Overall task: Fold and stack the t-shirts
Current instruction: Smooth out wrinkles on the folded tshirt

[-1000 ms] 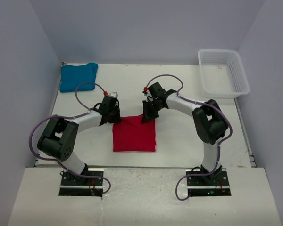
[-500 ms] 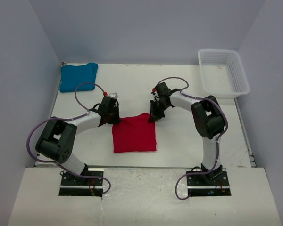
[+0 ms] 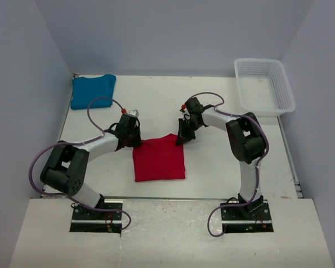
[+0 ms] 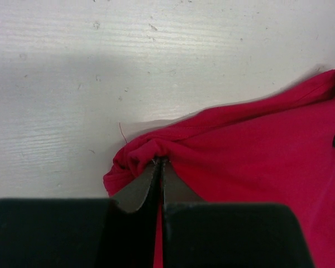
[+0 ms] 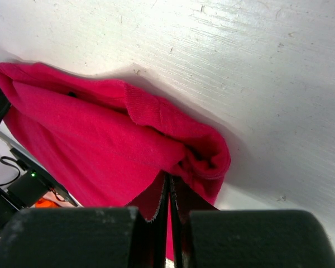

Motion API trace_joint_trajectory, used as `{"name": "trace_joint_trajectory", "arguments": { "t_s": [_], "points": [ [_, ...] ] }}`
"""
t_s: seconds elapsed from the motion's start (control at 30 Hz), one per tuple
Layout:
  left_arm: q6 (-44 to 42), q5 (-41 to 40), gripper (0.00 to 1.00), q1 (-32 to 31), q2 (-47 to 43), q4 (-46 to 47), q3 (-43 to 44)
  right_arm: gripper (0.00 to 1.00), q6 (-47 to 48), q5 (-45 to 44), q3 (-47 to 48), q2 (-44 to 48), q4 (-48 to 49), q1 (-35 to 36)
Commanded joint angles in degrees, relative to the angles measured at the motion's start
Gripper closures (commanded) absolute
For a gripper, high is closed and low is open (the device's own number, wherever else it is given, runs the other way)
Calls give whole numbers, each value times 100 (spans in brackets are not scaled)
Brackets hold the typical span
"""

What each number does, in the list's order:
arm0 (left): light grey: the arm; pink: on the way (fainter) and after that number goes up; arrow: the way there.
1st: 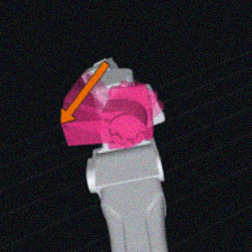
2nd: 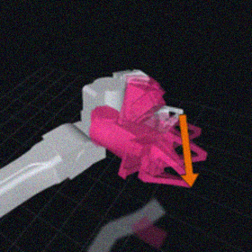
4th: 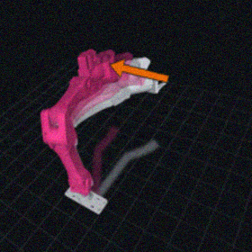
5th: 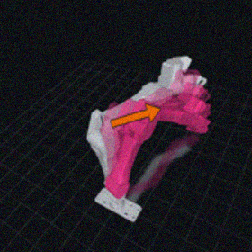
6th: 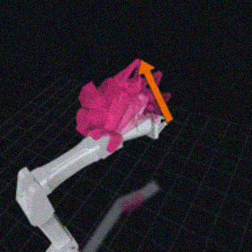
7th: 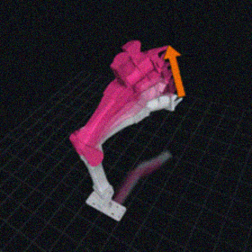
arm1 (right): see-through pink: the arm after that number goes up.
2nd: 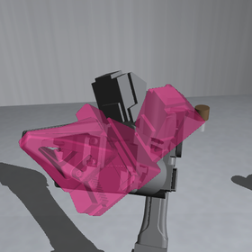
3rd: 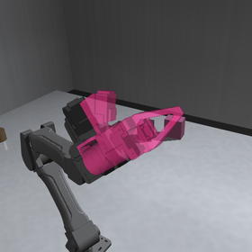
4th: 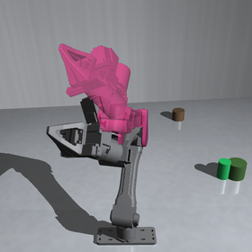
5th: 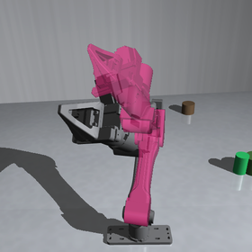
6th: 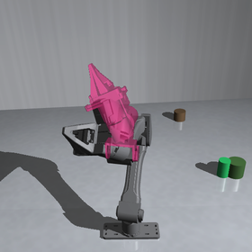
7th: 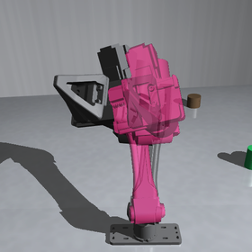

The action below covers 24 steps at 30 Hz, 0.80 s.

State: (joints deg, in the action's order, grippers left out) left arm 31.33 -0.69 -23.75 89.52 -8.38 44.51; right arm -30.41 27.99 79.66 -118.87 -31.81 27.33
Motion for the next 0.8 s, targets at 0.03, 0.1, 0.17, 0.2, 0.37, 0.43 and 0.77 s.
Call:
{"name": "trace_joint_trajectory", "arguments": {
  "t_s": [0.03, 0.1, 0.17, 0.2, 0.37, 0.43, 0.77],
  "points": [
    [-259, -616, 93, 37, -329, -102, 399, 100, 115, -224, 58, 4, -35, -61],
    [-303, -826, 87, 28, -417, -391, 593, 100, 123, -206, 67, 22, -27, -61],
    [-303, -985, 56, 19, -522, -778, 857, 100, 158, -119, 67, 13, -18, -61],
    [-277, -1108, 44, -7, -706, -875, 927, 100, 159, -92, 50, 13, -1, -61],
    [-66, -1232, 26, -42, -1392, -1455, 884, 100, 132, -22, -82, 57, 158, -61],
    [144, -1101, 26, -42, -1665, -1805, 814, 100, 132, 5, -73, 83, 193, -53],
    [813, -99, 39, -69, -2948, -1974, -416, 100, 141, -127, -205, 531, 281, 18]
  ]
}}
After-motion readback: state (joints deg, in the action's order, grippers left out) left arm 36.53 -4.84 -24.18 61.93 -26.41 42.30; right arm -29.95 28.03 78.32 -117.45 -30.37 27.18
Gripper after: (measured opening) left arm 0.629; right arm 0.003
